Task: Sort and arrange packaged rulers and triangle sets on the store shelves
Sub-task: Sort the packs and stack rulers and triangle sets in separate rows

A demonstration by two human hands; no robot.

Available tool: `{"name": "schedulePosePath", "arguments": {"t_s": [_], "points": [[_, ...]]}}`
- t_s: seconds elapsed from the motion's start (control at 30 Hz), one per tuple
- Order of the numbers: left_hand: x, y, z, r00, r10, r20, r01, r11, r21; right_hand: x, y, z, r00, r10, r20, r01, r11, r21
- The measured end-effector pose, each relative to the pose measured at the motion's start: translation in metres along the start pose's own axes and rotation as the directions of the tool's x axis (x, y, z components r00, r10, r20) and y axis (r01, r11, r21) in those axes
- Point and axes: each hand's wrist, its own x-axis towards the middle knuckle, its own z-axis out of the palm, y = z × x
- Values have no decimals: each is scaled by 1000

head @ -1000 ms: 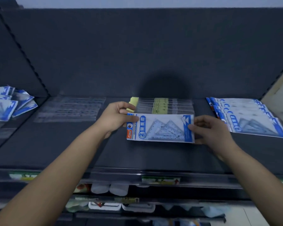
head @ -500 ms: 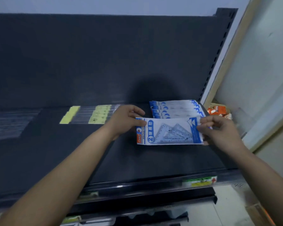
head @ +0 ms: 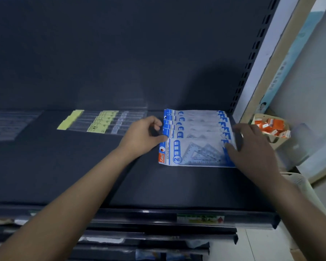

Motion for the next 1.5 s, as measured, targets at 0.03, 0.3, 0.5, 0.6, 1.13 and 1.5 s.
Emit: {"name": "schedulePosePath", "arguments": {"t_s": [0.03, 0.3, 0.5, 0.6, 1.13, 1.5], "points": [[-2, -2, -5, 999, 20, -33, -17, 998, 68, 0, -9, 0, 999, -48, -14, 48, 999, -3], [-42, -33, -78, 986, 114, -125, -28, 838, 544, -8, -111, 18, 964, -257, 72, 256, 966, 30], [-93, -100, -170, 986, 52, -159, 68, 744, 664, -29, -217, 51, 949, -297, 103, 292, 955, 55], [-127, -147, -229, 982, 4, -191, 127, 730, 671, -42, -285, 77, 931, -345, 119, 335, 937, 96], [-223, -369, -452, 887, -279, -367, 455, 655, 603, -65, -578, 211, 800, -540, 260, 497, 841, 214], [-152, -470, -541, 927, -249, -281, 374, 675, 636, -30, -688, 291, 762, -554, 334, 517, 832, 201]]}}
